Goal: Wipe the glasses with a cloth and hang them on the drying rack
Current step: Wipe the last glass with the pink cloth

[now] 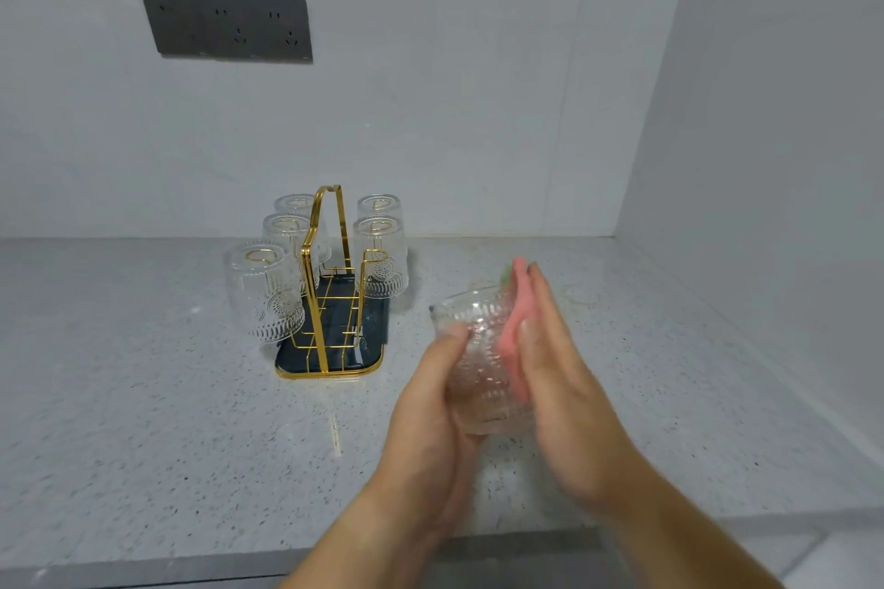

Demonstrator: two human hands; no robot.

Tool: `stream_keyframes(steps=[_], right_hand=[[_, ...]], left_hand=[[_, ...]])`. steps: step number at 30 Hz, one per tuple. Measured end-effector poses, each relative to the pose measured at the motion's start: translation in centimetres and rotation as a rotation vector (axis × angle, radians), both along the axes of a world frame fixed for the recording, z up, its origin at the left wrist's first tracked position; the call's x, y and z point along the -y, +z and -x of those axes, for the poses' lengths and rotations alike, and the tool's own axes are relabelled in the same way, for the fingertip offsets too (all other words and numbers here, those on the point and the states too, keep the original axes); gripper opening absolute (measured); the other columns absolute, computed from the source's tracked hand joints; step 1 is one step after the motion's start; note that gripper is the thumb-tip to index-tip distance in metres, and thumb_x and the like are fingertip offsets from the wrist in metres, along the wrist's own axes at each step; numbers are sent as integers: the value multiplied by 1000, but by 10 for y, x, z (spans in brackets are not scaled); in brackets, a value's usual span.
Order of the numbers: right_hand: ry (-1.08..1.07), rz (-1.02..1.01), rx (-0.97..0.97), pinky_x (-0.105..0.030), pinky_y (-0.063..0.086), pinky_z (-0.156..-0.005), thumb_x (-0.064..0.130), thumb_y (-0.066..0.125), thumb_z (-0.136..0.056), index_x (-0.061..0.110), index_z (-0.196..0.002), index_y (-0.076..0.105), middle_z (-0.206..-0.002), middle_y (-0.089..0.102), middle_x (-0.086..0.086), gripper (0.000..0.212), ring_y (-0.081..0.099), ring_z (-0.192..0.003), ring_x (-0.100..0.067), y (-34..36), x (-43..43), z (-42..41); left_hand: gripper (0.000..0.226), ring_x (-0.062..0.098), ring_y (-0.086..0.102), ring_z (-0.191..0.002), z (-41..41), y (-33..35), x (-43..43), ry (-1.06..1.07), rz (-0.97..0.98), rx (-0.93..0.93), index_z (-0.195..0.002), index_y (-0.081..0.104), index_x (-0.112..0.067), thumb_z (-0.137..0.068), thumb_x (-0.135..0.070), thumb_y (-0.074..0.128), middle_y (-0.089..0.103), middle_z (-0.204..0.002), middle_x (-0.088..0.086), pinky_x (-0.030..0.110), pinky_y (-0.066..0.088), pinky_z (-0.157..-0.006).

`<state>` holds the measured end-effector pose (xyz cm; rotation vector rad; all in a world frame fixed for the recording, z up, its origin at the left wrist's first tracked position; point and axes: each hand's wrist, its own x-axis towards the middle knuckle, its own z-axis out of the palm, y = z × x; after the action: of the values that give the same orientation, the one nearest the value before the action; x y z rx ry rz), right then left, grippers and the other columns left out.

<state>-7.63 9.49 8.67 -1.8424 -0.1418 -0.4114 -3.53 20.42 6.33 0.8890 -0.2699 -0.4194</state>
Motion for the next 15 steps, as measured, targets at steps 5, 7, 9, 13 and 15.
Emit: stream_keyframes(steps=[5, 7, 9, 13, 15], right_hand=[[-40, 343, 110, -5, 0, -119, 51, 25, -105, 64, -149, -9, -166, -15, 33, 58, -11, -152, 11, -37, -22, 16], [-33, 242, 90, -6, 4, -119, 50, 26, -109, 61, -151, -3, -165, -6, 37, 52, -4, -151, 15, -26, -16, 13], [2, 31, 35, -2, 19, -115, 49, 27, -103, 56, -153, 9, -160, 10, 43, 54, 14, -141, 28, -8, -3, 5], [33, -99, -10, -3, 25, -114, 60, 27, -94, 58, -154, 13, -158, 18, 44, 61, 22, -135, 32, 6, 6, -3], [42, 18, 6, 0, 14, -114, 63, 21, -98, 63, -149, 3, -159, 4, 48, 54, 8, -142, 29, -6, -4, 3]], left_hand=[[67, 11, 74, -80, -11, 2, -8, 149, -35, 27, -125, 54, -9, -81, -57, 70, 76, -88, 4, 29, 60, -71], [52, 14, 70, -80, -7, 3, -7, 152, -23, 40, -115, 53, -12, -86, -52, 69, 72, -82, 0, 33, 57, -74], [51, 30, 70, -107, -1, 4, -4, 105, 2, 22, -124, 57, -6, -95, -48, 66, 75, -114, 9, 47, 55, -92], [47, 25, 69, -123, 4, 5, 1, 20, 25, 22, -131, 70, -12, -108, -39, 39, 73, -131, 12, 43, 55, -101], [44, 19, 72, -118, 0, 9, -1, 44, 59, -22, -127, 72, -14, -102, -43, 53, 73, -130, 8, 39, 55, -96]])
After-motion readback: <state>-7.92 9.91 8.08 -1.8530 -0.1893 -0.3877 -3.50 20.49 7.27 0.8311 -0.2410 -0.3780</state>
